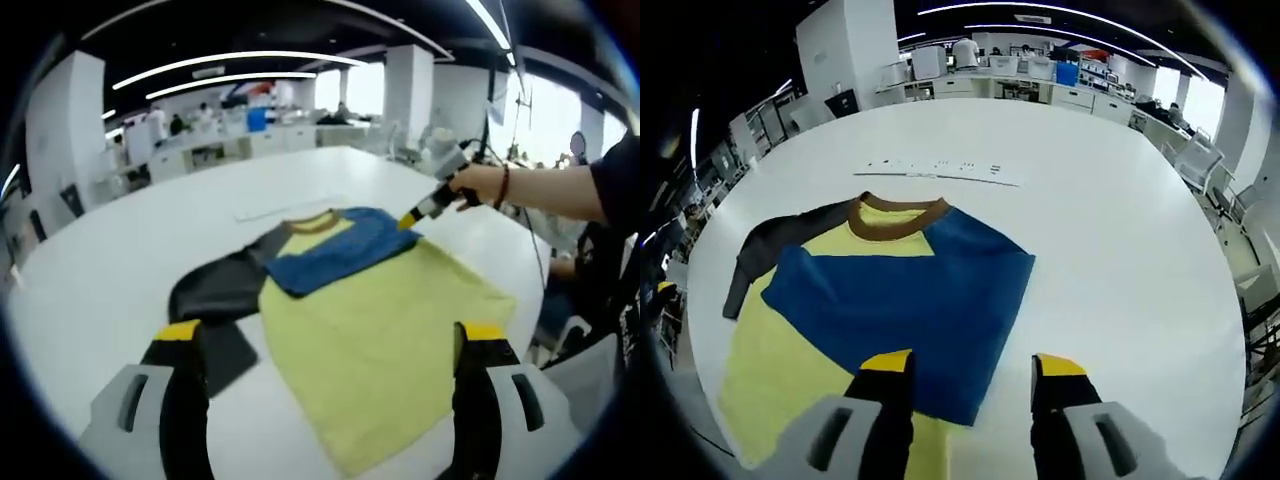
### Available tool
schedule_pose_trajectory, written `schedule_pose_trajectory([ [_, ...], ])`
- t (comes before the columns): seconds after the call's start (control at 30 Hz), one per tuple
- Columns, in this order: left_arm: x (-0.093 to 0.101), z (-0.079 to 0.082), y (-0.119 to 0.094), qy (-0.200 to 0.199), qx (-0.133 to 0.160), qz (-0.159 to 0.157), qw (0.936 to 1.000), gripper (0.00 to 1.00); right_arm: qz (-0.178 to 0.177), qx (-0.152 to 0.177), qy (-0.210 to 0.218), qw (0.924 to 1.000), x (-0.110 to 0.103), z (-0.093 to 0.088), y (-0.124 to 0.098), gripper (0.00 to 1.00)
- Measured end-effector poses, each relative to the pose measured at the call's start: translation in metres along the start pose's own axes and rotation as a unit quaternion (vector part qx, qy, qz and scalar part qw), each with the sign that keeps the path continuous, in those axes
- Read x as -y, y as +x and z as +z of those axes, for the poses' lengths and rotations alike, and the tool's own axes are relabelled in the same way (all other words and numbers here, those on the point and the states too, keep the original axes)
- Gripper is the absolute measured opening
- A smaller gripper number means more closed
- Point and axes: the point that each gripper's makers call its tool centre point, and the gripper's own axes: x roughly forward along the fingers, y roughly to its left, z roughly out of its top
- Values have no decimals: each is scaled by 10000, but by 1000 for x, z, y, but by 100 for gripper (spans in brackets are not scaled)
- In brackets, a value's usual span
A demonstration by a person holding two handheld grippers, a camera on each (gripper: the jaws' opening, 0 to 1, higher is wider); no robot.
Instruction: Fold the garment on the visible template until the final outline fits inside the template.
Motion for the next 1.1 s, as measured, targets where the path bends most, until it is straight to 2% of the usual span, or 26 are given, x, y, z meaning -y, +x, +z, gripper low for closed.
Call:
schedule_pose_trajectory([
  [0.4, -1, 3, -3, 53, 45, 42, 10000, 99, 115, -127, 281, 9995, -2, -21, 5, 32],
  [0.9, -1, 1, -3, 77, -5, 47, 10000, 99, 163, -167, 586, 9980, -2, -32, 3, 22],
  [1.1, 0, -1, -3, 96, -46, 42, 9999, 99, 241, -161, 736, 9969, -6, -33, 5, 12],
])
